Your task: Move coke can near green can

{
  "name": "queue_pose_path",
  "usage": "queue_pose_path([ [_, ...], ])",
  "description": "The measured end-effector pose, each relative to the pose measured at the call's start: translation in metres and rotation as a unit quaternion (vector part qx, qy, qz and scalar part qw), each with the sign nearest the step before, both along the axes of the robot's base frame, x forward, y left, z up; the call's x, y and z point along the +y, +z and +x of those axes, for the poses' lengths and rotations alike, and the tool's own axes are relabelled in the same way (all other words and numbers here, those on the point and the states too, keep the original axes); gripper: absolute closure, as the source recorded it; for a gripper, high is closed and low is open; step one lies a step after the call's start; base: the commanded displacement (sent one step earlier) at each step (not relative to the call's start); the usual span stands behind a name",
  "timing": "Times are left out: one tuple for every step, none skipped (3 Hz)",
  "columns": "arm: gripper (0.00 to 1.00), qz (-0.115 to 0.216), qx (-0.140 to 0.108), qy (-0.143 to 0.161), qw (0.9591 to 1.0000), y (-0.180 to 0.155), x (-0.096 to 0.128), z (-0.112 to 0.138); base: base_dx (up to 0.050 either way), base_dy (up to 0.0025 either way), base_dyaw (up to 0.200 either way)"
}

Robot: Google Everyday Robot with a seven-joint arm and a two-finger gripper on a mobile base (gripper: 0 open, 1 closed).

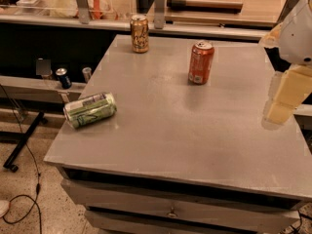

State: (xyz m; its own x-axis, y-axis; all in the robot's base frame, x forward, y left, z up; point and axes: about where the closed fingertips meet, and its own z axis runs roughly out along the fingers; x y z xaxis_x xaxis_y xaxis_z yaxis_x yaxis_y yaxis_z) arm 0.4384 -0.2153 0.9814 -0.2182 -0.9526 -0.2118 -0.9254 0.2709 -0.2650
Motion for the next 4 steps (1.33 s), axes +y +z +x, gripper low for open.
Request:
queue_pose_path([
  [0.0,0.005,-0.003,-0.003,1.0,0.004,-0.001,-0.002,0.0,0.0,0.0],
  [0.0,0.03,-0.002,0.008,0.9995,0.002,0.006,0.01,0.0,0.0,0.0],
  [0.0,0.057,0.001,0.017,0.9982,-0.012,0.016,0.034,0.0,0.0,0.0],
  [0.0,0.088,0.008,0.013,0.996,-0.025,0.02,0.054,0.0,0.0,0.0],
])
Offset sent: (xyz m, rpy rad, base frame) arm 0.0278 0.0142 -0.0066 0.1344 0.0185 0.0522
